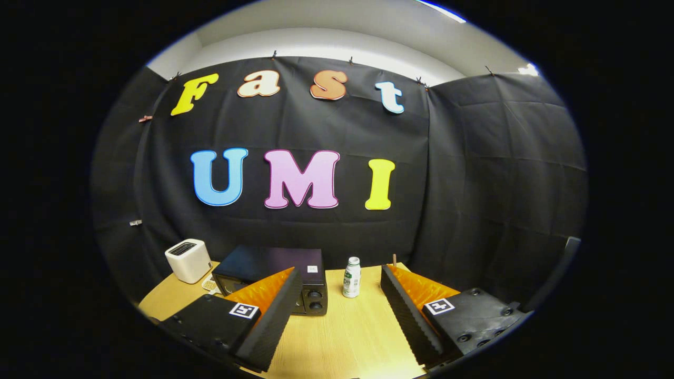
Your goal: Open the toaster oven, put the food inside, and close the toaster oven door.
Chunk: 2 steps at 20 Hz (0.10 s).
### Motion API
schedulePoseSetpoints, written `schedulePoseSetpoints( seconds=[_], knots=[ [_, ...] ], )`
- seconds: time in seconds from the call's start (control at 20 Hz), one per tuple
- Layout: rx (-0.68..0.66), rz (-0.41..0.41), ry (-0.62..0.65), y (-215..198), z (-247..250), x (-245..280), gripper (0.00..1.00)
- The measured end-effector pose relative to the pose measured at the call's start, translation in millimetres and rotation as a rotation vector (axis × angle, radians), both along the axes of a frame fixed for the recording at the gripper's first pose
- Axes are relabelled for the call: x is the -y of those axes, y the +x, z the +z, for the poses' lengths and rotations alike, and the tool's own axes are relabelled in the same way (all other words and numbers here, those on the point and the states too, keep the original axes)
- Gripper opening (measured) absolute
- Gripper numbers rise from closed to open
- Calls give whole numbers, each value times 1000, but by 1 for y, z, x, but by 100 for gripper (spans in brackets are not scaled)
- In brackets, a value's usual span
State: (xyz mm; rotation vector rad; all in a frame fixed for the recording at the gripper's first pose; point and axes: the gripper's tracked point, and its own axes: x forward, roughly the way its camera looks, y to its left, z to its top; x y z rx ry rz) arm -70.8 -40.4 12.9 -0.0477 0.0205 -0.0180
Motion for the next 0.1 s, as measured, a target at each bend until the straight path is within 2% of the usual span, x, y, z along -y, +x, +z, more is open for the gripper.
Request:
schedulePoseSetpoints(
  seconds=[0.1],
  knots=[
    [-10, 14, -5, 1, -4, -7, 98]
  ],
)
